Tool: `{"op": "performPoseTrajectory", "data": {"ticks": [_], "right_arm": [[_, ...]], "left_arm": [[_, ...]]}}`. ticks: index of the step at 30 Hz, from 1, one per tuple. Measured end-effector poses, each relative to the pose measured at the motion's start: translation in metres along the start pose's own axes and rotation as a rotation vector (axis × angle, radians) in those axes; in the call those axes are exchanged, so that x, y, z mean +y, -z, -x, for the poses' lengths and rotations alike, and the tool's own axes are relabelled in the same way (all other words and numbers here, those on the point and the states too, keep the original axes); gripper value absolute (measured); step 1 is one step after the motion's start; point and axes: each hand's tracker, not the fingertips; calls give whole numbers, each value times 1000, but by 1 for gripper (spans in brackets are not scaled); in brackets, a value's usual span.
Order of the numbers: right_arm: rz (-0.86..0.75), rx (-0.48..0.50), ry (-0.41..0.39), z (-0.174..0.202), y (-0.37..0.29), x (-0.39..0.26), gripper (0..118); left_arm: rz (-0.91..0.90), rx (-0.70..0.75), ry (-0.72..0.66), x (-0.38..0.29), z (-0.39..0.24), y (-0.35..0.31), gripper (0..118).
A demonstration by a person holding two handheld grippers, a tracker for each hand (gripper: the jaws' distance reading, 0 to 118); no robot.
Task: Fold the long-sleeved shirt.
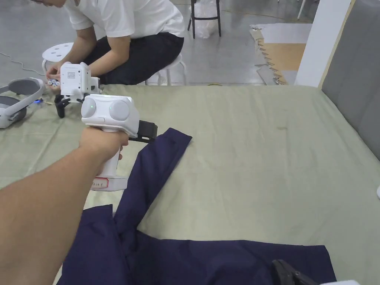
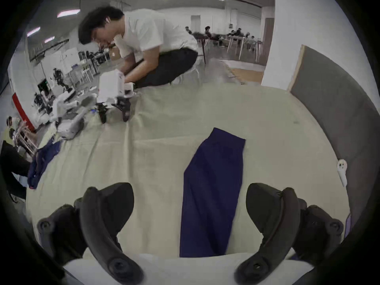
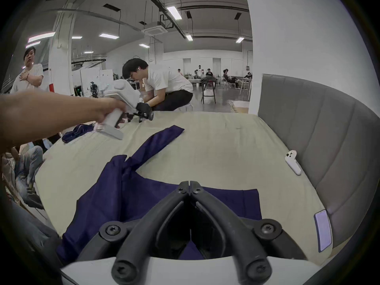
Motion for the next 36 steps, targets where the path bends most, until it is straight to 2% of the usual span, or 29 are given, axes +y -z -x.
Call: {"op": "performPoseTrajectory", "data": {"ticks": [1,5,7,11,13,14,15,16,17,21,22,23,24,27,29,34,36], "right_arm": [[7,1,3,-1,6,-1,0],[58,-11,13,-9,35,-9,0],[77,-9,15,-10,46,-14,0],[98,-7,22,-13,55,-18,0],[102,-2,22,-13,55,-19,0],[103,-2,21,-13,55,-20,0],[104,-3,25,-13,54,-20,0],[107,3,38,-14,54,-20,0],[107,6,44,-15,53,-21,0],[102,5,45,-14,51,-21,0],[104,7,45,-13,50,-20,0],[106,7,43,-13,49,-20,0],[106,7,46,-12,49,-19,0],[101,15,53,-11,44,-17,0],[95,19,55,-11,40,-15,0],[73,42,69,-11,29,-10,0],[59,58,73,-8,21,-9,0]], "left_arm": [[4,25,19,3,-4,12,104],[51,-29,80,8,-15,63,101],[68,5,137,7,-18,81,101],[129,-30,108,5,-17,104,100],[166,-6,133,-1,-17,112,95],[177,8,140,-4,-18,116,89],[183,7,135,-8,-17,118,77],[201,0,129,-10,-15,120,59],[190,-54,101,-13,-13,119,57],[172,-62,94,-12,-16,117,49],[167,-52,118,-14,-23,110,42],[150,-10,175,-14,-29,108,29],[154,10,195,-15,-32,106,6],[161,2,203,-17,-31,102,4],[130,-8,156,-13,-25,89,4],[29,26,212,-8,-17,25,4],[-35,82,237,-4,-12,-7,4]]}}
